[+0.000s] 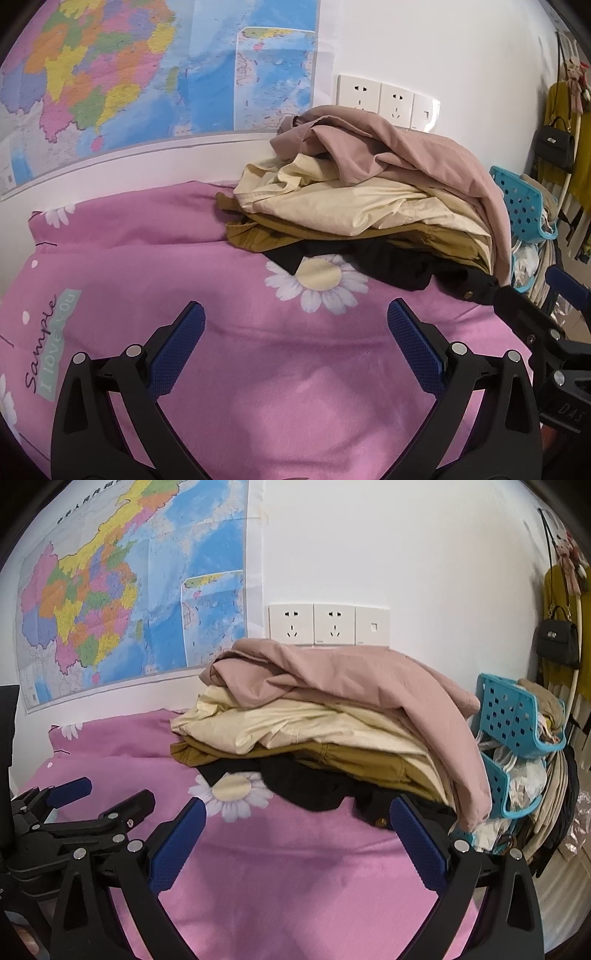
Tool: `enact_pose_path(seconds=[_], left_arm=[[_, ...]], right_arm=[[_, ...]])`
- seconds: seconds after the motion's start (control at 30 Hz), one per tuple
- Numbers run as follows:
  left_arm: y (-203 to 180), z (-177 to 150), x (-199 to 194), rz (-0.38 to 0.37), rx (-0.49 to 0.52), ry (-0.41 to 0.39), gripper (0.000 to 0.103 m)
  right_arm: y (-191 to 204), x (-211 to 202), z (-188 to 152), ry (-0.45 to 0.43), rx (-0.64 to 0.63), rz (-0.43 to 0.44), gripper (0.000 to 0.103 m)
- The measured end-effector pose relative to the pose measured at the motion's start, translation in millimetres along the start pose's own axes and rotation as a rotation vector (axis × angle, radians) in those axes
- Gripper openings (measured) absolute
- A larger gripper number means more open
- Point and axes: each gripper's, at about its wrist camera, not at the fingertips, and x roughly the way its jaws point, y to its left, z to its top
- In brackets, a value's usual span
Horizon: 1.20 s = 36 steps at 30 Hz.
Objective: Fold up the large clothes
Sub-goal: 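Reach the left tool into the pile and grasp the pink-beige jacket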
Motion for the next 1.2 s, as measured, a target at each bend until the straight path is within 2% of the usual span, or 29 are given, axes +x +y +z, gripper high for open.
enact_pose_path(seconds=[0.07, 0.23, 0.33, 0.5, 0.57, 0.63, 0.73, 0.9, 0.97, 1.0, 1.03, 1.13, 1.2], left_arm=[[0, 6, 6, -0.022, -0.006, 0.008, 0.098], [0, 21, 23, -0.009, 0.004, -0.003, 0.098], [4, 30, 37, -0.005, -0.001, 0.010, 0.098], [11, 43, 59, 0.005, -0.012, 0.030, 0.098], [14, 48, 68, 0.014, -0.016, 0.035, 0.098], [17, 54, 77, 0.017, -0.016, 0.038, 0.098], [20, 63, 87, 0.018, -0.011, 0.032, 0.098], [24, 80, 105, 0.006, -0.015, 0.023, 0.098], [25, 85, 110, 0.001, -0.017, 0.023, 0.098], [25, 87, 113, -0.003, -0.014, 0.024, 0.098], [25, 89, 114, -0.009, -0.014, 0.024, 0.098], [27, 97, 117, -0.053, -0.016, 0.015, 0.098], [26, 104, 117, -0.089, -0.009, -0.003, 0.098]], right_arm=[[-2, 5, 8, -0.007, -0.011, -0.001, 0.097], [-6, 25, 34, -0.025, -0.064, -0.011, 0.097], [-6, 49, 58, -0.020, -0.128, -0.019, 0.097], [-1, 107, 111, 0.022, -0.202, 0.019, 0.097], [3, 134, 133, 0.055, -0.215, 0.055, 0.090], [5, 155, 149, 0.091, -0.210, 0.092, 0.079], [9, 186, 170, 0.140, -0.182, 0.168, 0.073], [39, 227, 185, 0.184, -0.293, 0.152, 0.071], [44, 240, 189, 0.209, -0.307, 0.164, 0.057], [43, 243, 191, 0.226, -0.297, 0.182, 0.031], [42, 244, 193, 0.237, -0.292, 0.199, 0.013], [37, 229, 203, 0.198, -0.302, 0.199, 0.008], [25, 205, 217, 0.138, -0.261, 0.216, 0.008]])
